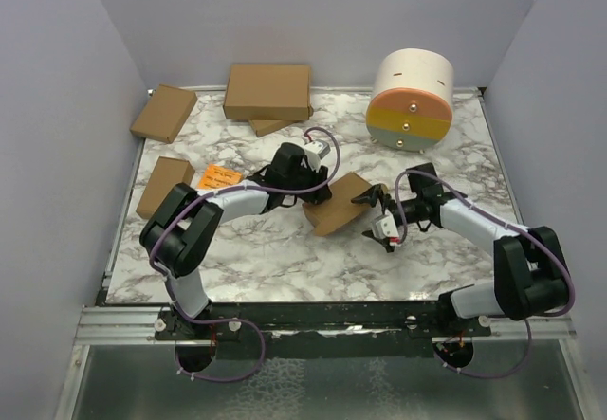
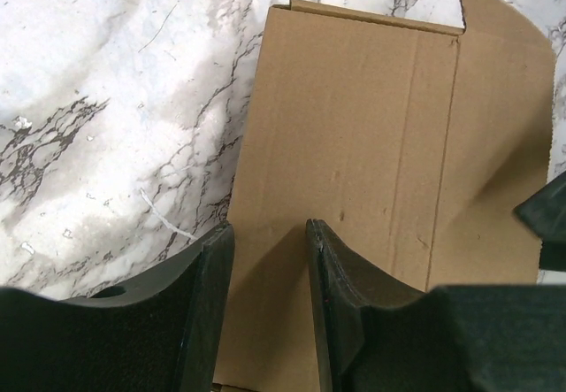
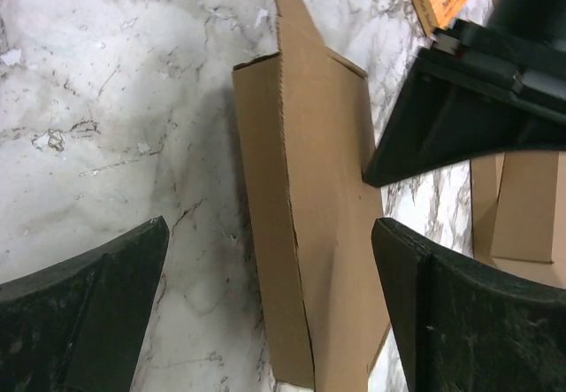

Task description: Fold the paper box

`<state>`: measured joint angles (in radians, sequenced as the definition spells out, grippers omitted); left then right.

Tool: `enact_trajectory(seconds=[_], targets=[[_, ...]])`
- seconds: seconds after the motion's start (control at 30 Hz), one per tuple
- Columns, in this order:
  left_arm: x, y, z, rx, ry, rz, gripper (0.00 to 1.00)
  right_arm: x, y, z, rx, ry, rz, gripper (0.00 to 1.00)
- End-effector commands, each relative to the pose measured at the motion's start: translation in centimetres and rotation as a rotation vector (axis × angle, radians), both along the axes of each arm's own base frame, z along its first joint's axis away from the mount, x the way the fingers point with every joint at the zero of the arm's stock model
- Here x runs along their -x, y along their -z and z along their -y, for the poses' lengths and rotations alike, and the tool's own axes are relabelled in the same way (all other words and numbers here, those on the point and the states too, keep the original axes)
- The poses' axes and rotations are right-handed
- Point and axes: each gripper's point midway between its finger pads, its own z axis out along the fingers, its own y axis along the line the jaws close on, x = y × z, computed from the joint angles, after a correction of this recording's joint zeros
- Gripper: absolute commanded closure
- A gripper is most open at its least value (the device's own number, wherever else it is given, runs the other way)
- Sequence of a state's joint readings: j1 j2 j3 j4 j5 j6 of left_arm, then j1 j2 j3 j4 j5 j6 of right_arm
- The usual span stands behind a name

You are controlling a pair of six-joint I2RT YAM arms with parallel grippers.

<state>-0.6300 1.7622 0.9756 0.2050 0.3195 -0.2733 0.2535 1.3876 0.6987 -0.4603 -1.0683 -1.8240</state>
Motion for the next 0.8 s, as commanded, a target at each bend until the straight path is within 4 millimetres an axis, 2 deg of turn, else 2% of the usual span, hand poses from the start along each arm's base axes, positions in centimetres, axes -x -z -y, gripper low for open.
enact_trajectory(seconds=[0.0, 0.1, 0.37, 0.63, 0.77], targets=[[2.4, 4.6, -1.5, -0.14, 0.043, -0.13, 0.58, -2.8, -0.4, -1.2, 0.034, -0.009, 0.297, 0.0], [2.2, 4.6, -1.3, -0.154, 0.056, -0.134, 0.58, -3.2, 0.5, -1.5, 0.063, -0.001, 0.362, 0.0], [1.9, 4.4, -1.0, -0.14, 0.076, -0.142, 0.58, -4.8, 1.2, -2.2, 0.066, 0.062, 0.538, 0.01], [1.9, 4.5, -1.0, -0.117, 0.094, -0.16, 0.58, -5.6, 1.7, -3.1, 0.044, 0.077, 0.571, 0.27], [1.4, 3.9, -1.4, -0.104, 0.073, -0.151, 0.57, -5.6, 1.8, -3.3, 0.039, 0.077, 0.561, 0.35]])
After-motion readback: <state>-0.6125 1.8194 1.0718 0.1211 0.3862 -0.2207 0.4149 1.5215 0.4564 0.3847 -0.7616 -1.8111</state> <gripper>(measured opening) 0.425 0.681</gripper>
